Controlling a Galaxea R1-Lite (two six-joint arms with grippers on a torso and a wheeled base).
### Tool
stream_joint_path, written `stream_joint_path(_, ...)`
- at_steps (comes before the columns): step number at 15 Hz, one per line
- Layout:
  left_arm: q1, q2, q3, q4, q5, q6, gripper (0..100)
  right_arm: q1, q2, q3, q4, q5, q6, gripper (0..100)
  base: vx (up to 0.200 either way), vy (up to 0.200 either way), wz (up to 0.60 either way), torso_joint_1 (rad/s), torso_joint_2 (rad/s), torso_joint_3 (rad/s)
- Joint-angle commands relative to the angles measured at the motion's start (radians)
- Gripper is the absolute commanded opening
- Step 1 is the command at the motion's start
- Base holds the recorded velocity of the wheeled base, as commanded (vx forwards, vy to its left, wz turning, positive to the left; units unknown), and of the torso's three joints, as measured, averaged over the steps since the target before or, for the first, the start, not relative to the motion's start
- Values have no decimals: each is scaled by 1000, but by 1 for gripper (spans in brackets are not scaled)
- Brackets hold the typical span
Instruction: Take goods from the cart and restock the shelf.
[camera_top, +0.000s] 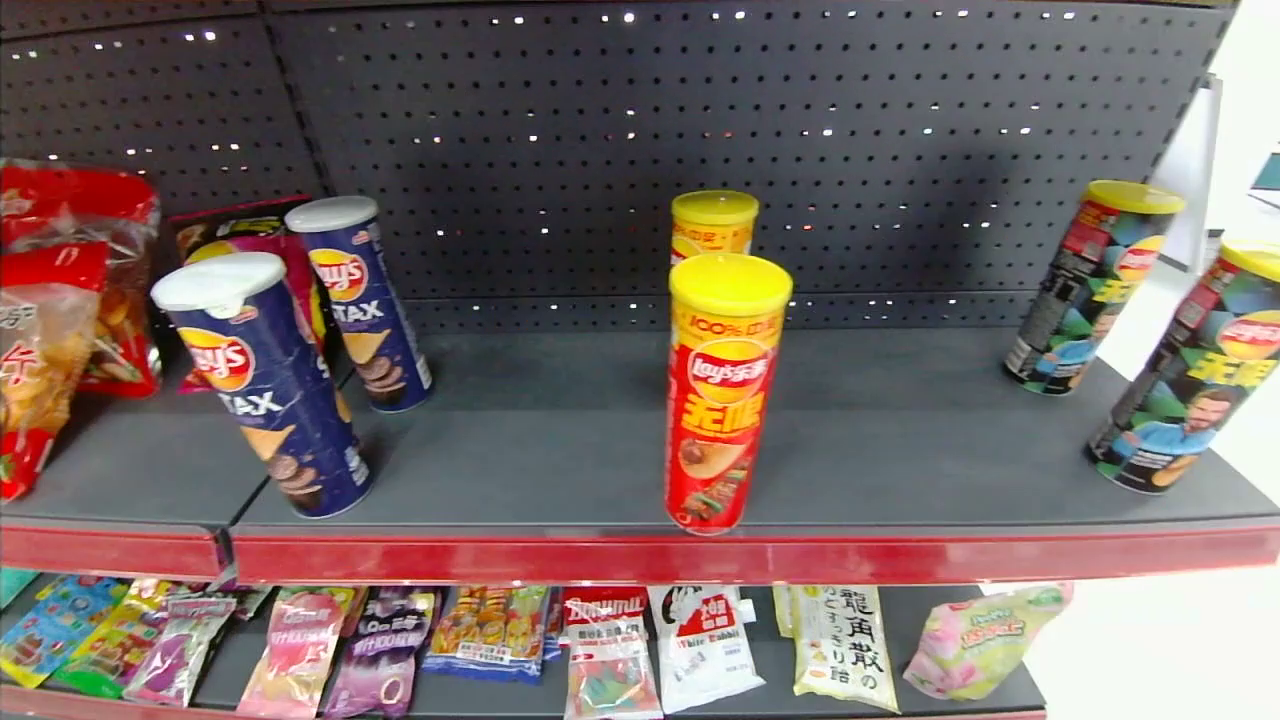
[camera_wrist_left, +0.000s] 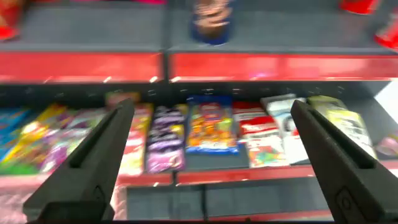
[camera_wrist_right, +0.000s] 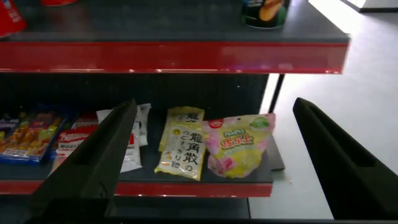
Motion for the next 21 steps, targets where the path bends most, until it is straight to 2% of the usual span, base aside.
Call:
stream_joint_path(1, -2, -18, 9, 1, -5, 4, 100, 0, 1, 0, 1, 2, -1, 100, 0, 0, 0, 0, 0, 0)
stream_joint_path(4, -1, -25, 18, -3, -7, 3, 100, 1, 7, 0, -1, 20, 8, 100, 0, 0, 0, 0, 0, 0)
stream_joint_path(6, -1, -25, 32, -2, -47, 7, 100, 3, 7, -1, 4, 72, -1, 100, 0, 0, 0, 0, 0, 0)
stream_joint_path(8, -1, -25, 63, -2, -44, 15, 100, 3, 7, 0, -4, 78, -18, 100, 0, 0, 0, 0, 0, 0)
stream_joint_path(9, -1, -25, 87, -5, -44, 18, 100, 9, 21, -46, -22, 118, 4, 100, 0, 0, 0, 0, 0, 0)
stream_joint_path(10, -1, -25, 107, -16, -44, 30, 100, 38, 222, -251, -24, 192, 119, 100, 0, 0, 0, 0, 0, 0)
stream_joint_path(11, -1, -25, 139, -46, -44, 53, 100, 38, 402, -416, -33, 186, 188, 100, 0, 0, 0, 0, 0, 0)
stream_joint_path(12, -1, -25, 179, -98, -47, 81, 100, 55, 503, -511, -28, 204, 160, 100, 0, 0, 0, 0, 0, 0)
stream_joint_path(14, -1, -25, 198, -151, -54, 86, 100, 107, 615, -523, -31, 276, 35, 100, 0, 0, 0, 0, 0, 0)
stream_joint_path(15, -1, -25, 207, -157, -39, 75, 100, 169, 733, -508, -34, 299, 1, 100, 0, 0, 0, 0, 0, 0)
stream_joint_path(17, -1, -25, 222, -195, -17, 78, 100, 261, 860, -501, -33, 292, -1, 100, 0, 0, 0, 0, 0, 0)
stream_joint_path(21, -1, -25, 224, -200, 9, 86, 100, 278, 1104, -557, -37, 221, -15, 100, 0, 0, 0, 0, 0, 0)
